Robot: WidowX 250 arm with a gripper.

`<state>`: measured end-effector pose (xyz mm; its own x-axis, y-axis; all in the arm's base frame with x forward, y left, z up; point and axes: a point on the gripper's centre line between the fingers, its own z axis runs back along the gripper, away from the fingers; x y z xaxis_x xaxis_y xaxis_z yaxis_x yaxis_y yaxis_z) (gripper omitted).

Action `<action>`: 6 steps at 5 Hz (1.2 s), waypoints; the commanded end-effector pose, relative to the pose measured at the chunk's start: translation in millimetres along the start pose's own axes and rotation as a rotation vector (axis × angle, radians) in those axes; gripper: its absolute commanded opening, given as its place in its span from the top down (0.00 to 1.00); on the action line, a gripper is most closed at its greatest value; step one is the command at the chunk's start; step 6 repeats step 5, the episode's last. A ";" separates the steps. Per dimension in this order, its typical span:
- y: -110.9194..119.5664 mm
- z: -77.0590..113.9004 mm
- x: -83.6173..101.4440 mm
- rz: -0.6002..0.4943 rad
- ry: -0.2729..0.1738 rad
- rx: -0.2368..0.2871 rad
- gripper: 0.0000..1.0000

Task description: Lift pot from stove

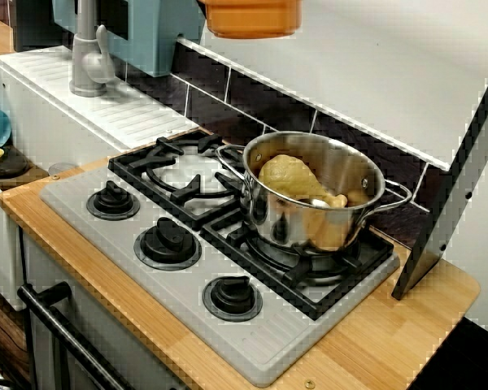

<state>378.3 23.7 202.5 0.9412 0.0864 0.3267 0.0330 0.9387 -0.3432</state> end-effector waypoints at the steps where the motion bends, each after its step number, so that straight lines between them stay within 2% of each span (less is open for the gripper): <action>1: -2.9 21.1 15.3 -0.018 -0.067 0.010 1.00; 6: 0.7 25.0 18.1 -0.016 -0.071 0.006 1.00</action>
